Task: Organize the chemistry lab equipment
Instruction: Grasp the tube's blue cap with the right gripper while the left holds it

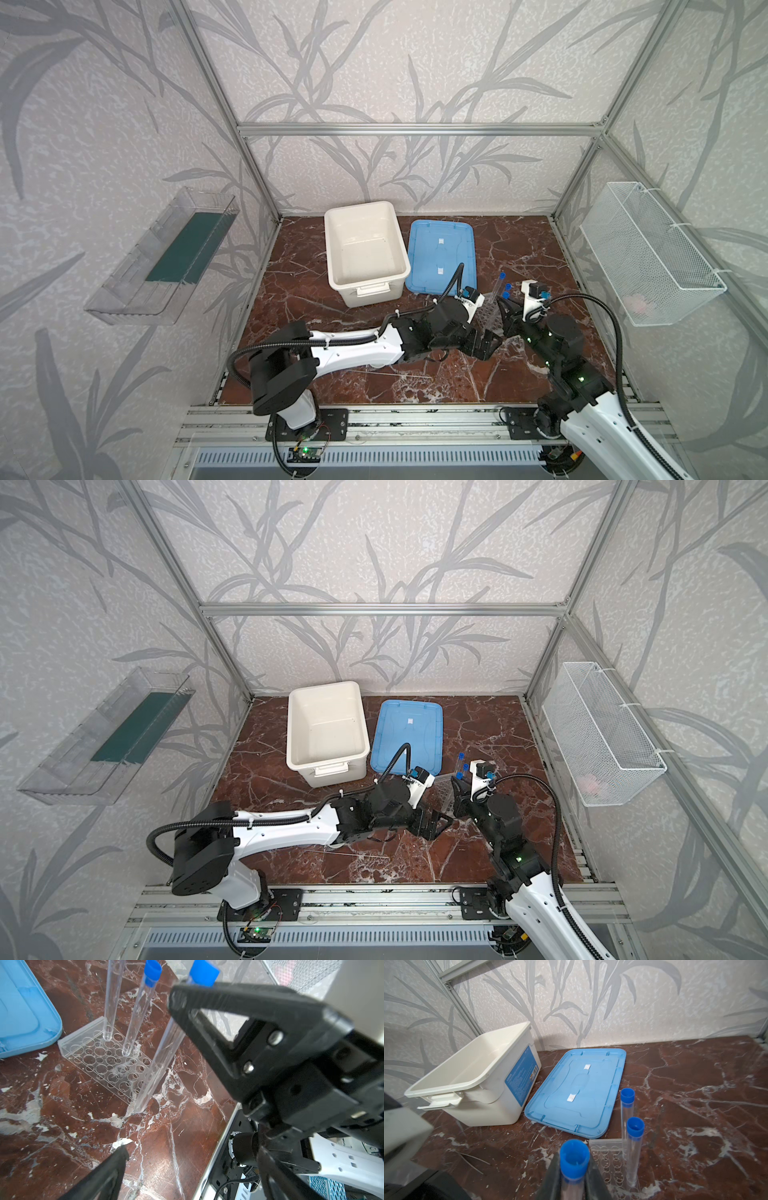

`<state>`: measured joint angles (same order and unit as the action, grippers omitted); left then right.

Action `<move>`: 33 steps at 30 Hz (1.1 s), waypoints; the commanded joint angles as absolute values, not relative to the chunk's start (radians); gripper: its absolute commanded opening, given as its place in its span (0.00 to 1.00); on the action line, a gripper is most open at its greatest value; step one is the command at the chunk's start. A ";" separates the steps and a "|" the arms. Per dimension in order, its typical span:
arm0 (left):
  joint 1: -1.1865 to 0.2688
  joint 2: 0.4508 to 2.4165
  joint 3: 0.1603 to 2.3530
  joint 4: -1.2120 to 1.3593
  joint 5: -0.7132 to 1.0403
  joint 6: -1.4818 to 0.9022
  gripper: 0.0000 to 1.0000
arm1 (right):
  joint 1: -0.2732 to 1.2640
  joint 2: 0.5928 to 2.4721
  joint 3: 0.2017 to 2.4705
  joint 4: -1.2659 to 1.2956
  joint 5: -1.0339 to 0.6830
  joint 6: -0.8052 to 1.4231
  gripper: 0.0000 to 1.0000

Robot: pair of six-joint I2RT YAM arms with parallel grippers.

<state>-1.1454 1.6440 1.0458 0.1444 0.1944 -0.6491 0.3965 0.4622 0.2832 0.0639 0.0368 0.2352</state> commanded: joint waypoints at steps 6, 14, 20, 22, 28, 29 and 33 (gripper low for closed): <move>-1.134 1.718 1.134 0.151 0.266 -0.654 0.99 | 0.400 0.448 0.205 0.303 0.258 0.108 0.19; -1.130 1.762 1.168 0.141 0.276 -0.664 0.99 | 0.396 0.482 0.174 0.397 0.358 0.056 0.19; -1.127 1.787 1.183 0.141 0.288 -0.678 0.99 | 0.377 0.515 0.132 0.461 0.367 0.058 0.19; -1.127 1.790 1.183 0.136 0.285 -0.680 0.99 | 0.369 0.524 0.126 0.469 0.361 0.058 0.19; -1.127 1.800 1.190 0.135 0.283 -0.685 0.99 | 0.348 0.537 0.111 0.471 0.340 0.078 0.19; -1.127 1.802 1.191 0.135 0.283 -0.686 0.99 | 0.345 0.538 0.109 0.471 0.334 0.085 0.19; -1.127 1.808 1.192 0.135 0.281 -0.686 0.99 | 0.336 0.552 0.103 0.470 0.327 0.093 0.19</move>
